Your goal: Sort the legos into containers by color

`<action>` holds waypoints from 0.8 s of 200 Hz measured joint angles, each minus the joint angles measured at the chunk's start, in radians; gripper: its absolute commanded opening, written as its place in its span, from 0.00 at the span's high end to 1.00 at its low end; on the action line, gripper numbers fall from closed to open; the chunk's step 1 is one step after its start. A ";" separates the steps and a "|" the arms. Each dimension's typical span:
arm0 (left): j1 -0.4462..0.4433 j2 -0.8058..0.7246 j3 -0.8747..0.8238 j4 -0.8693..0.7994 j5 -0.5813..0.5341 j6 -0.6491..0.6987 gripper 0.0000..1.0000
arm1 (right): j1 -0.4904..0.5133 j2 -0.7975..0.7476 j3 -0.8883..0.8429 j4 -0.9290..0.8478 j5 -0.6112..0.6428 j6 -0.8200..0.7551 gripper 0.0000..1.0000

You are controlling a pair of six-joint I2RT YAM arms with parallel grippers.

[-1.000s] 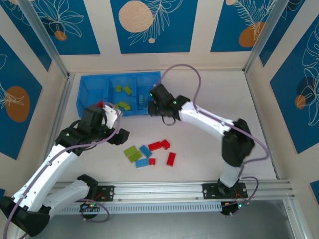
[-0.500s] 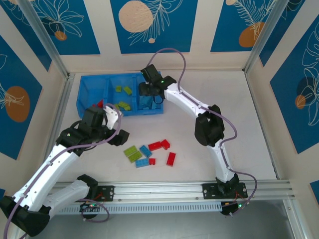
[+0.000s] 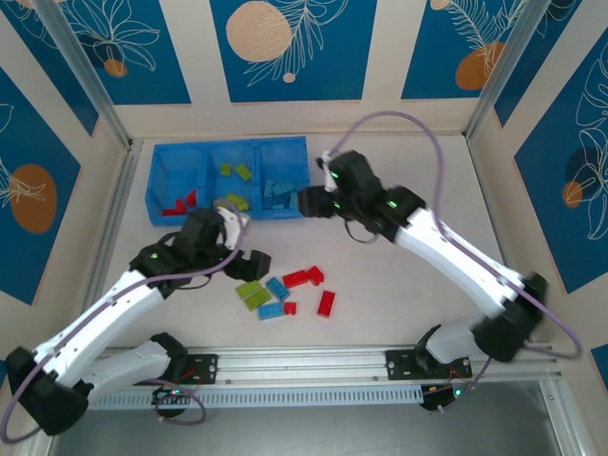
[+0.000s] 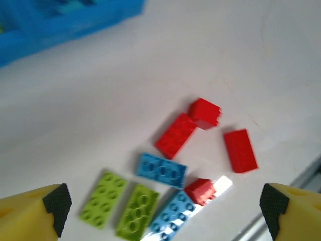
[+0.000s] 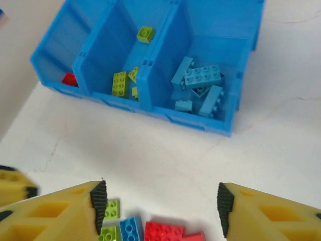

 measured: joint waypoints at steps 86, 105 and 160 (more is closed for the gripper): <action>-0.187 0.631 0.217 0.035 -0.085 0.229 0.11 | -0.034 -0.454 -0.359 -0.144 0.008 0.131 0.26; -0.183 0.700 0.259 0.028 -0.086 0.257 0.14 | -0.034 -0.469 -0.362 -0.158 0.007 0.144 0.26; -0.183 0.798 0.280 0.027 -0.086 0.283 0.41 | -0.039 -0.428 -0.361 -0.159 0.006 0.145 0.25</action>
